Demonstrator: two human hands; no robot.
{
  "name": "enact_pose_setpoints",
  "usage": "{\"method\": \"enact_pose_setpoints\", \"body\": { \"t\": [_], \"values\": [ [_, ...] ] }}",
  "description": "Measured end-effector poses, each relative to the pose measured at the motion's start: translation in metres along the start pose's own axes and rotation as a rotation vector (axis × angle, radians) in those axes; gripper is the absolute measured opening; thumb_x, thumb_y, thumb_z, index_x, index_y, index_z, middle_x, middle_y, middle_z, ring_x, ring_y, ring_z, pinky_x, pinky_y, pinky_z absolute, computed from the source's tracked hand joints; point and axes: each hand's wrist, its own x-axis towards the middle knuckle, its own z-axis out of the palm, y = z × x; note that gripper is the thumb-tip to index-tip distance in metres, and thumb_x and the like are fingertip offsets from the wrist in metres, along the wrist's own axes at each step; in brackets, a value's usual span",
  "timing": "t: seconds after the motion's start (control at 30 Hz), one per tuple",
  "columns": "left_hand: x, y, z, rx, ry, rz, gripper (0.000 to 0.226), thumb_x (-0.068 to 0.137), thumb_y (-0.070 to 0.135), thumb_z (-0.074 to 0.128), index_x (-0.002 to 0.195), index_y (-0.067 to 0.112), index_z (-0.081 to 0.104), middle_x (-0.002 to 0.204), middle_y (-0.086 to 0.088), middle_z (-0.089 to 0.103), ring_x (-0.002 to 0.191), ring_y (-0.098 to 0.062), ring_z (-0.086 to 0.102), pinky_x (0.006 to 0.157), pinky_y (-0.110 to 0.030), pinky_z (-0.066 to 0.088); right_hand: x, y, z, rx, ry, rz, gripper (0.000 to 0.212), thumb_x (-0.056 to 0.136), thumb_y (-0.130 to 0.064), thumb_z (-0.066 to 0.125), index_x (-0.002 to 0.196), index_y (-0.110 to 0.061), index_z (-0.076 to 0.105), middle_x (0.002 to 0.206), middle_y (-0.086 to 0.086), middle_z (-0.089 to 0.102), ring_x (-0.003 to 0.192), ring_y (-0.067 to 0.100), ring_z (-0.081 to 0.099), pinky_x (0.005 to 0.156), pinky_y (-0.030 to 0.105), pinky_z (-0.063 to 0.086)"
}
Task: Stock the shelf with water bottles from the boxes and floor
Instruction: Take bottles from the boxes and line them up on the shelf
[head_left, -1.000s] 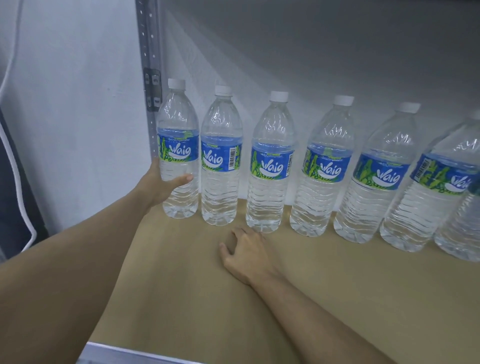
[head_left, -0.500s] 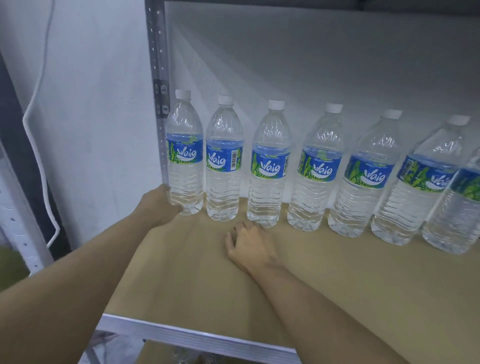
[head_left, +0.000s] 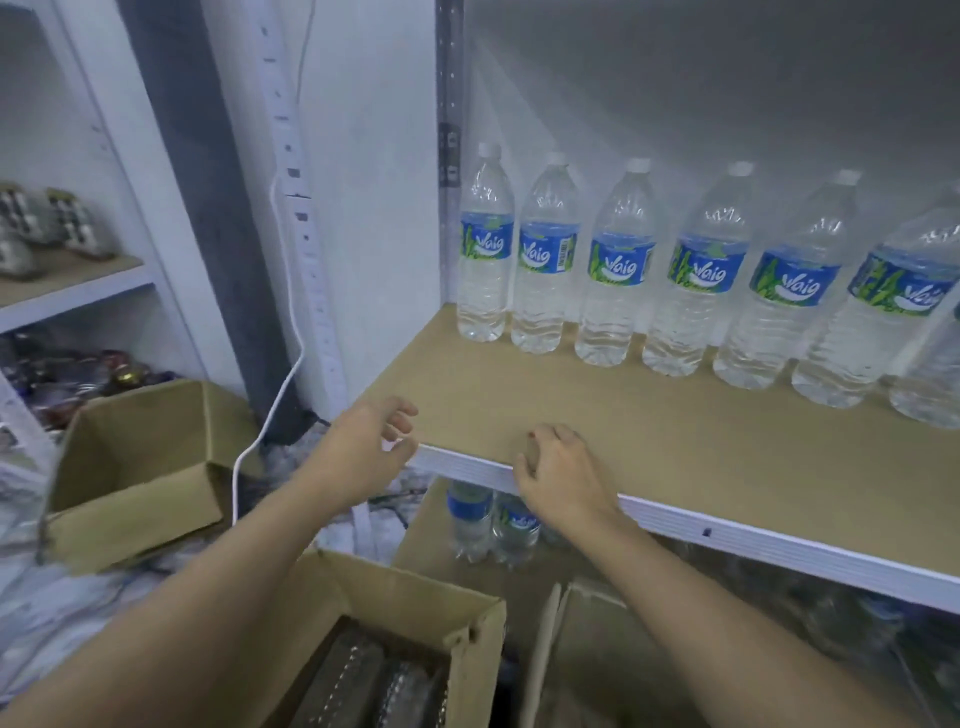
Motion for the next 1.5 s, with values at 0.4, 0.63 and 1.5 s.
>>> {"method": "enact_pose_setpoints", "body": {
  "t": [0.4, 0.63, 1.5],
  "values": [
    [-0.165, -0.092, 0.049, 0.066, -0.179, -0.271, 0.028, 0.089, 0.022, 0.062, 0.116, 0.018, 0.058, 0.099, 0.008, 0.060, 0.098, -0.016, 0.060, 0.083, -0.025, 0.047, -0.143, -0.057, 0.070, 0.128, -0.203, 0.019, 0.049, 0.093, -0.033, 0.050, 0.141, -0.027, 0.041, 0.141, -0.006, 0.048, 0.116, 0.019, 0.057, 0.091, 0.038, 0.050],
    [-0.207, -0.148, 0.088, 0.017, -0.267, -0.437, 0.043, 0.087, 0.022, 0.067, 0.128, 0.016, 0.056, 0.121, 0.000, 0.062, 0.112, -0.016, 0.057, 0.094, -0.024, 0.044, -0.168, -0.060, 0.131, 0.001, -0.419, -0.044, 0.045, 0.092, -0.034, 0.051, 0.136, -0.026, 0.047, 0.130, -0.003, 0.058, 0.112, 0.019, 0.059, 0.089, 0.035, 0.051],
    [-0.257, -0.301, 0.211, -0.136, -0.457, -0.766, 0.099, 0.069, 0.033, 0.080, 0.150, 0.017, 0.026, 0.149, -0.009, 0.040, 0.135, -0.027, 0.040, 0.111, -0.035, 0.033, -0.222, -0.093, 0.377, 0.377, -0.769, 0.937, 0.104, 0.076, -0.034, 0.083, 0.151, -0.008, 0.015, 0.134, 0.012, 0.056, 0.118, 0.029, 0.060, 0.091, 0.038, 0.055]
  ]
}}
